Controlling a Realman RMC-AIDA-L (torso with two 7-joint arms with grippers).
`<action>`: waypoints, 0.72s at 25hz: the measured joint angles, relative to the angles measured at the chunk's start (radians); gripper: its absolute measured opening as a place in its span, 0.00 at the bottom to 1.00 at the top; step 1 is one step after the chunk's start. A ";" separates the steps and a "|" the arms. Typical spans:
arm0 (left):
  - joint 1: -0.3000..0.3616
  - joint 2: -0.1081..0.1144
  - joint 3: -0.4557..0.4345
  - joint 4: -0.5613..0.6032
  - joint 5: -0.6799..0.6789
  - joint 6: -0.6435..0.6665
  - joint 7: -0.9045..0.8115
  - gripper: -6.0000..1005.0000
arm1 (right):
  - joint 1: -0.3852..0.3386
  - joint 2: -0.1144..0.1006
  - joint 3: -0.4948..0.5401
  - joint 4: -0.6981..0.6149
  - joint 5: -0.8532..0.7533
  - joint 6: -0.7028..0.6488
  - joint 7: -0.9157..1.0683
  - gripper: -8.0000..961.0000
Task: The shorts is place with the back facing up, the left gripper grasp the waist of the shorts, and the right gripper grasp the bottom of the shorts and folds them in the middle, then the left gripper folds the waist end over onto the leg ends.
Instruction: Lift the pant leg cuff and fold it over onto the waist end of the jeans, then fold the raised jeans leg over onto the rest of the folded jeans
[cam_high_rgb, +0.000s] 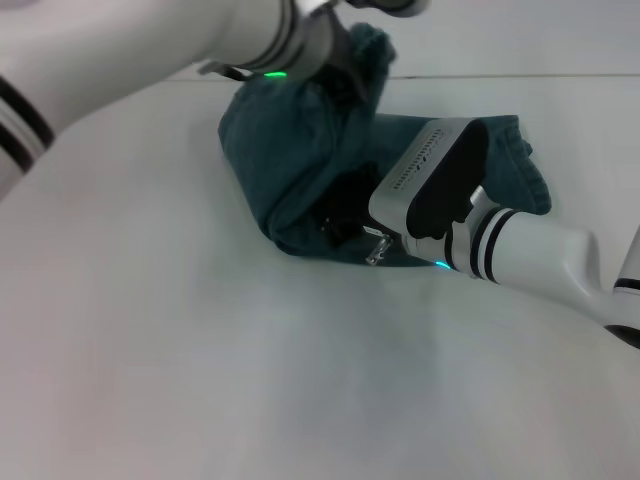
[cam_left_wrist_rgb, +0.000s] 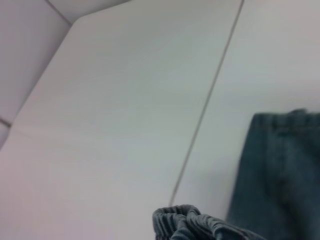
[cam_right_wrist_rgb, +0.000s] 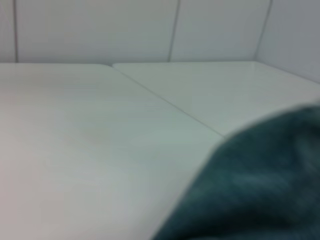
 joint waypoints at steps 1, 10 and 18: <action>-0.018 0.000 0.028 -0.012 -0.005 -0.002 -0.030 0.10 | 0.004 0.000 0.000 0.002 0.000 -0.002 0.001 0.01; -0.124 -0.002 0.152 -0.156 -0.087 -0.079 -0.108 0.10 | -0.050 -0.019 -0.002 0.004 -0.004 -0.085 0.025 0.01; -0.153 -0.002 0.167 -0.197 -0.140 -0.104 -0.109 0.11 | -0.379 -0.030 -0.080 -0.327 -0.136 -0.538 0.318 0.01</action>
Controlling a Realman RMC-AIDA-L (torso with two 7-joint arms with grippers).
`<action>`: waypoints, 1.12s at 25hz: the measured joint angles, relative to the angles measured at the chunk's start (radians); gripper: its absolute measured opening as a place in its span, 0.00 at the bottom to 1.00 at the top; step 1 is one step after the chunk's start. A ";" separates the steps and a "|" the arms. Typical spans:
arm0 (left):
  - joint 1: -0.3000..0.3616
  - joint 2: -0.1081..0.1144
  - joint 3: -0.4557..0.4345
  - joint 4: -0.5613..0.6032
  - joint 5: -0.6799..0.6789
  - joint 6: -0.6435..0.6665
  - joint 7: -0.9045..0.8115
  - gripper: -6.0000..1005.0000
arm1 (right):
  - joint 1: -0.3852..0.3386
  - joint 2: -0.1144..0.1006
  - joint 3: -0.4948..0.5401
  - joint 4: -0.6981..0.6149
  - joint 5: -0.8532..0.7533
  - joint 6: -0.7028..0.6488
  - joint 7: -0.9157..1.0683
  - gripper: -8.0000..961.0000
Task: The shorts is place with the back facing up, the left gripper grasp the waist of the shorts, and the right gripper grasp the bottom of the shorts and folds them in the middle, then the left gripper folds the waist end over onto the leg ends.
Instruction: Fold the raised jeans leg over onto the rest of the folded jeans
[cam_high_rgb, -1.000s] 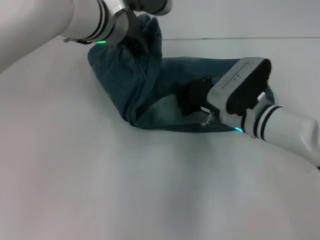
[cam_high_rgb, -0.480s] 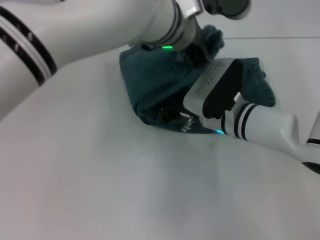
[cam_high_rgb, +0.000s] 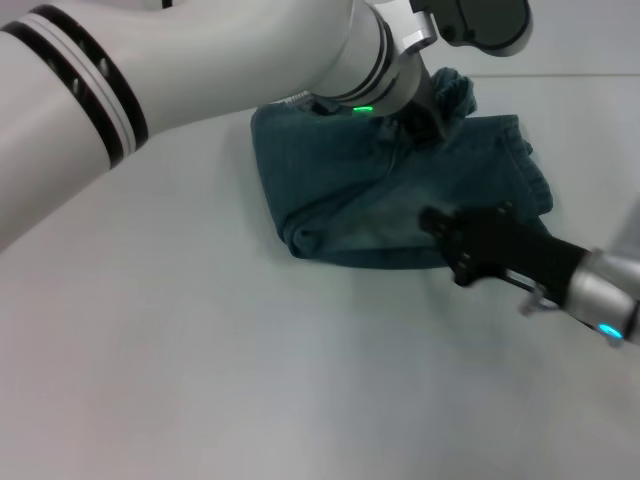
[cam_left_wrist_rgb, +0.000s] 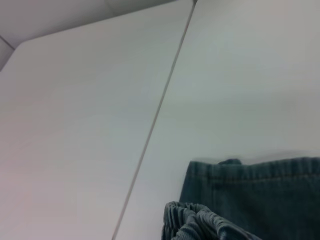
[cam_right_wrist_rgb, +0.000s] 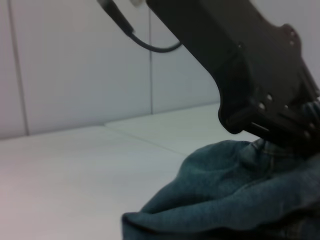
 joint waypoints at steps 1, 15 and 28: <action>-0.003 0.000 0.003 0.000 -0.008 0.000 0.000 0.11 | -0.033 -0.002 -0.013 -0.032 -0.002 -0.047 0.019 0.01; 0.090 0.000 0.253 0.022 -0.138 -0.229 -0.078 0.15 | -0.141 -0.002 -0.131 -0.131 -0.002 -0.161 0.127 0.01; 0.220 0.000 0.220 0.114 -0.141 -0.265 -0.050 0.46 | -0.104 -0.006 -0.164 -0.140 -0.002 -0.158 0.182 0.01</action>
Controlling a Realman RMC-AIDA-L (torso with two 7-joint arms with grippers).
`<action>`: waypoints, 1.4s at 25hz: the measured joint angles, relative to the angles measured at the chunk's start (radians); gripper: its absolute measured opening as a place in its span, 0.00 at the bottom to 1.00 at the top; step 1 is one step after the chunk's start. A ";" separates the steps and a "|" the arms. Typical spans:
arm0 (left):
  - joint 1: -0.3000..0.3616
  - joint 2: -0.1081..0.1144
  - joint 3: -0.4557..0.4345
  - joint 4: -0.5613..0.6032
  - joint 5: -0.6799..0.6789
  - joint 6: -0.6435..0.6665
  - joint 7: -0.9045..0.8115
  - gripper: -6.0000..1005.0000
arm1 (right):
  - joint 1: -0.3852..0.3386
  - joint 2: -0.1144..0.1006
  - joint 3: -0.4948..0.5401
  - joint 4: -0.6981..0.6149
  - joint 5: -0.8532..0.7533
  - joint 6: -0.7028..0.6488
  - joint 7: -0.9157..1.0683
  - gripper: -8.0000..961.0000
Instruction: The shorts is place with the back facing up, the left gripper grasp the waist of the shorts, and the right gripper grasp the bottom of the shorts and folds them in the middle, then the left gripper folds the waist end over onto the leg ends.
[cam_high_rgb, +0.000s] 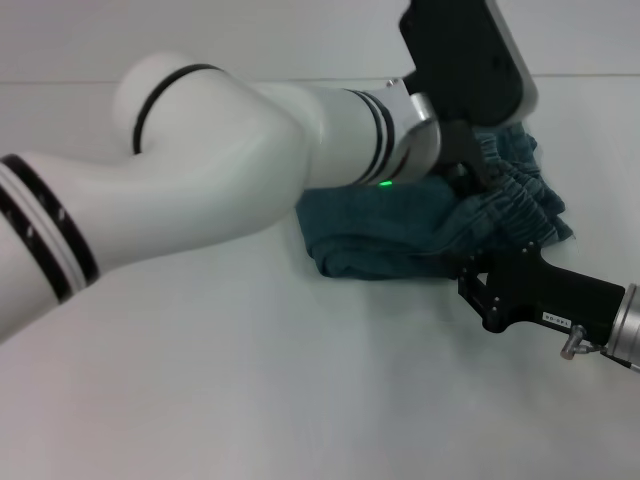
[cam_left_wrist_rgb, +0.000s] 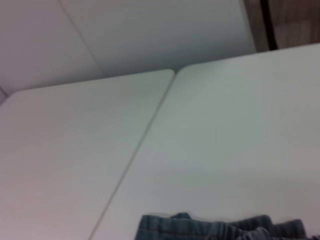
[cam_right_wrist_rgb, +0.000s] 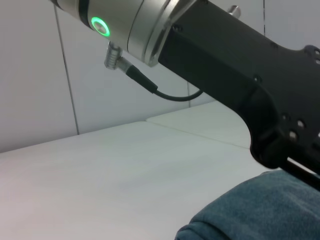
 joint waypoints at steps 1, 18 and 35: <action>0.012 0.000 -0.010 0.011 -0.001 -0.001 0.007 0.50 | -0.001 0.000 -0.001 -0.004 0.000 -0.001 0.003 0.01; 0.540 0.001 -0.350 0.087 -0.704 0.162 0.856 0.89 | -0.016 0.011 -0.020 -0.045 0.006 -0.086 0.037 0.01; 0.585 0.024 -0.942 -0.500 -1.008 0.799 1.554 0.93 | -0.031 0.013 -0.001 0.172 0.113 -0.076 -0.288 0.27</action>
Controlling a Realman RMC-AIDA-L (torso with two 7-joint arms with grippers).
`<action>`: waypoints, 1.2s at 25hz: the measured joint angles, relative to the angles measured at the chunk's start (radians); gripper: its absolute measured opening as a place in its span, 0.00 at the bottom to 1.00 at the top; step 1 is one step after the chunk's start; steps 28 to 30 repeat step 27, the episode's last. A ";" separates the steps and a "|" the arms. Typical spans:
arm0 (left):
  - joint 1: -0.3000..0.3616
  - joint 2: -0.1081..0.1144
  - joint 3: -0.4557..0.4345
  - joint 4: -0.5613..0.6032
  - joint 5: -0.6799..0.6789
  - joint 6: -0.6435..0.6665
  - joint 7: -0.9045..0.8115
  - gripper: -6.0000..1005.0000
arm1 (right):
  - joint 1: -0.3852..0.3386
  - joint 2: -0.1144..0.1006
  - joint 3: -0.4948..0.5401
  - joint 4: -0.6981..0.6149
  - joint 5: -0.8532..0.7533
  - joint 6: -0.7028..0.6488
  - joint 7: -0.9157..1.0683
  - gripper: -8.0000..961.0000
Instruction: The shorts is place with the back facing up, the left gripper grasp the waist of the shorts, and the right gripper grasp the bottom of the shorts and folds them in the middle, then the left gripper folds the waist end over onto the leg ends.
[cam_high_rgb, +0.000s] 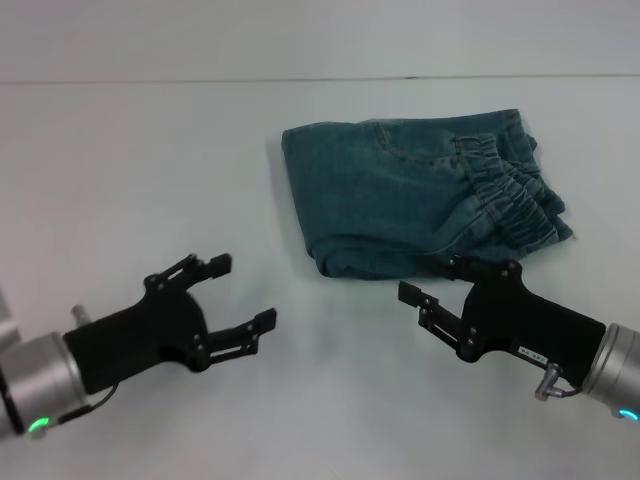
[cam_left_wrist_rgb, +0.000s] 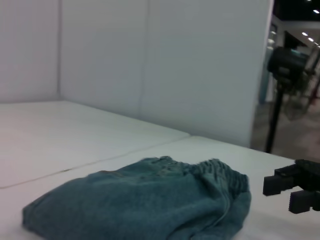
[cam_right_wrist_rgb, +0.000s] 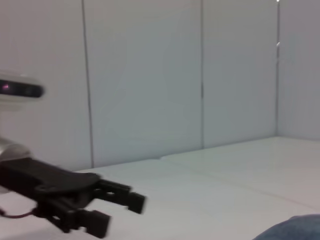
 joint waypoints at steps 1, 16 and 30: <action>0.013 -0.002 -0.028 -0.016 0.000 0.017 0.025 0.93 | -0.002 0.000 0.002 0.011 0.009 0.001 -0.022 0.30; 0.126 0.010 -0.261 -0.063 0.062 0.130 0.091 0.93 | -0.005 -0.003 -0.025 0.027 0.017 0.029 -0.047 0.86; 0.149 0.024 -0.390 -0.062 0.132 0.189 0.097 0.93 | 0.007 -0.005 -0.084 0.016 0.016 0.027 -0.002 0.96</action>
